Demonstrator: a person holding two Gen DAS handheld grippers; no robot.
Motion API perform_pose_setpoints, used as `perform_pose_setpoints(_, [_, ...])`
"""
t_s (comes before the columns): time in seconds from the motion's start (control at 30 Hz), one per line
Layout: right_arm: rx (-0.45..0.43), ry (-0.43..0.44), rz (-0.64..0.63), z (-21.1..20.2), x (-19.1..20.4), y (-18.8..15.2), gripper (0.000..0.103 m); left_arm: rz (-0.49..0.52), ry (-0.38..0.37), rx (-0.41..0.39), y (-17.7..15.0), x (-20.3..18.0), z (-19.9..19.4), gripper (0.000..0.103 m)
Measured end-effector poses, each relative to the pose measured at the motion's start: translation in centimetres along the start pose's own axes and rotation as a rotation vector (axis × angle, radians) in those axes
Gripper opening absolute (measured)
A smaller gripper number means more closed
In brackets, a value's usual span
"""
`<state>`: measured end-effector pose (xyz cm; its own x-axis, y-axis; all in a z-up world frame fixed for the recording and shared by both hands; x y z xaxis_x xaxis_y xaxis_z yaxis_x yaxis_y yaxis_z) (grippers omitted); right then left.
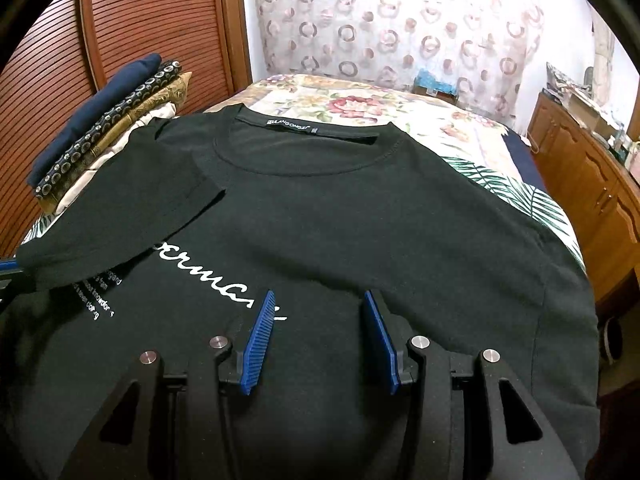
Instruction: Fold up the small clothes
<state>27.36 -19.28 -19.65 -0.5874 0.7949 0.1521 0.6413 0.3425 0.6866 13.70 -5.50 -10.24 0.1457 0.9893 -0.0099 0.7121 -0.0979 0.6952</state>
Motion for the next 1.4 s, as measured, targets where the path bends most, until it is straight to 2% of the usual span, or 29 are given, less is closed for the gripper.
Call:
perform_pose_setpoints(0.07, [0.002,-0.001,-0.002,-0.1,-0.1,0.0,0.049,-0.004,0.012,0.005,0.0,0.3,-0.1,0.012])
perform_pose_setpoints(0.13, [0.003,-0.002,-0.004,-0.1,-0.1,0.0,0.049,-0.007,0.022,0.009,-0.1,0.6,-0.1,0.030])
perform_pose_setpoints(0.2, [0.001,0.001,-0.003,-0.2,-0.2,0.0,0.049,-0.011,0.011,0.003,-0.1,0.7,-0.5,0.043])
perform_pose_setpoints(0.3, [-0.001,0.006,0.001,-0.3,-0.4,0.0,0.049,-0.006,0.016,-0.008,0.1,0.9,-0.9,0.047])
perform_pose_setpoints(0.37, [-0.001,0.008,0.002,-0.3,-0.4,0.0,0.049,0.007,0.033,-0.011,0.3,1.2,-1.0,0.054])
perform_pose_setpoints(0.43, [-0.002,0.008,0.002,-0.3,-0.4,0.0,0.049,0.009,0.040,-0.014,0.9,1.6,-0.8,0.072])
perform_pose_setpoints(0.7, [-0.008,0.017,0.008,-0.5,-0.5,-0.1,0.049,-0.023,0.108,-0.042,5.6,5.7,1.7,0.074])
perform_pose_setpoints(0.97, [-0.010,0.023,0.013,-0.4,-0.6,0.0,0.049,-0.027,0.183,0.005,9.3,9.7,6.6,0.073])
perform_pose_setpoints(1.03, [-0.010,0.024,0.013,-0.4,-0.5,0.0,0.049,-0.014,0.202,0.023,10.0,10.4,7.7,0.062])
perform_pose_setpoints(1.13, [-0.011,0.031,0.013,-0.5,-0.6,-0.1,0.051,-0.006,0.214,0.059,10.7,11.1,9.4,0.052])
perform_pose_setpoints(1.23, [-0.011,0.035,0.014,-0.5,-0.6,-0.1,0.051,0.000,0.245,0.099,11.1,12.0,10.8,0.046])
perform_pose_setpoints(1.4, [-0.014,0.042,0.020,-0.5,-0.6,0.0,0.052,0.024,0.303,0.161,10.9,13.1,13.0,0.045])
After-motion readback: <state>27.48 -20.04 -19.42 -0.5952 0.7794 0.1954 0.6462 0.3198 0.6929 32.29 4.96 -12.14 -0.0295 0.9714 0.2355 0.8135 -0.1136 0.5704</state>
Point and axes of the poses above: each gripper's, at about its wrist camera, not at the fingertips, and z roughly the way its jaws point, x to its left, y to its top, the point moved 9 cm from there along z, roughly the way its jaws point, and after that the axes turned 12 degrees about y, right-handed, at the moved point
